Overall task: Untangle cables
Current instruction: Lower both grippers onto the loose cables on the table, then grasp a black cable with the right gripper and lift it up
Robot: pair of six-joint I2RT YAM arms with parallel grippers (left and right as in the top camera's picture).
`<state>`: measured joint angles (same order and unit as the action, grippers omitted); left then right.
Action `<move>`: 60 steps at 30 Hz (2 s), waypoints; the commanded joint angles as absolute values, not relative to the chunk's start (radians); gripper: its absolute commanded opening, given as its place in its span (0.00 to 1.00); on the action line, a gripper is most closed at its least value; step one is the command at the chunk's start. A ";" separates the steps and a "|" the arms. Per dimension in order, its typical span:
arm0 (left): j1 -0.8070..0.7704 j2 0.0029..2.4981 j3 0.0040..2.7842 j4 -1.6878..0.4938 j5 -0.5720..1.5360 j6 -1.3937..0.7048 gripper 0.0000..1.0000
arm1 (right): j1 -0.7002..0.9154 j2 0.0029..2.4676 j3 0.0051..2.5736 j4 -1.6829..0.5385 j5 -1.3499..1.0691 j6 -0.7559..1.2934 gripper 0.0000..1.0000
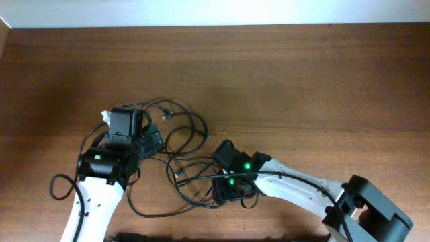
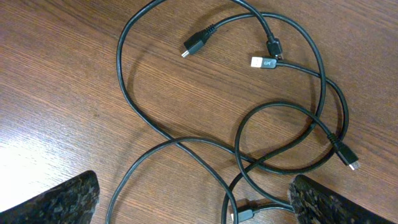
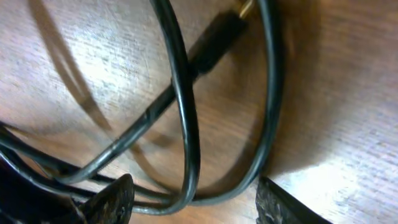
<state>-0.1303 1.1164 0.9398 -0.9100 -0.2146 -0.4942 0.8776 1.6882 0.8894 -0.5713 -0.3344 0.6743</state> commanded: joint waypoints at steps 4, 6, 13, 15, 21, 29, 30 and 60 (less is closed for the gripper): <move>-0.126 1.111 0.943 -0.911 -0.225 -0.485 0.99 | 0.823 1.695 0.885 -0.605 -0.656 0.659 0.63; -0.126 1.111 0.943 -0.910 -0.225 -0.485 0.99 | 0.817 1.695 0.885 -0.601 -0.659 0.659 0.63; -0.126 1.111 0.943 -0.911 -0.225 -0.485 0.99 | 0.820 1.695 0.884 -0.541 -0.350 0.698 0.57; -0.126 1.111 0.943 -0.910 -0.225 -0.485 0.99 | 0.820 1.695 0.884 -0.541 -0.306 0.698 0.56; -0.126 1.111 0.943 -0.911 -0.225 -0.485 0.99 | 0.855 1.695 0.873 -0.488 -0.302 0.720 0.52; -0.126 1.111 0.943 -0.911 -0.225 -0.485 0.99 | 0.866 1.695 0.873 -0.512 -0.301 0.742 0.38; -0.126 1.111 0.943 -0.911 -0.225 -0.485 0.99 | 0.866 1.695 0.873 -0.512 -0.301 0.742 0.36; -0.126 1.111 0.943 -0.910 -0.225 -0.485 0.99 | 0.522 1.291 1.817 -1.127 0.202 0.447 0.04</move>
<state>-0.1303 1.1164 0.9398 -0.9127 -0.2146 -0.4942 0.5297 1.3014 1.7130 -1.1286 0.0620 0.4843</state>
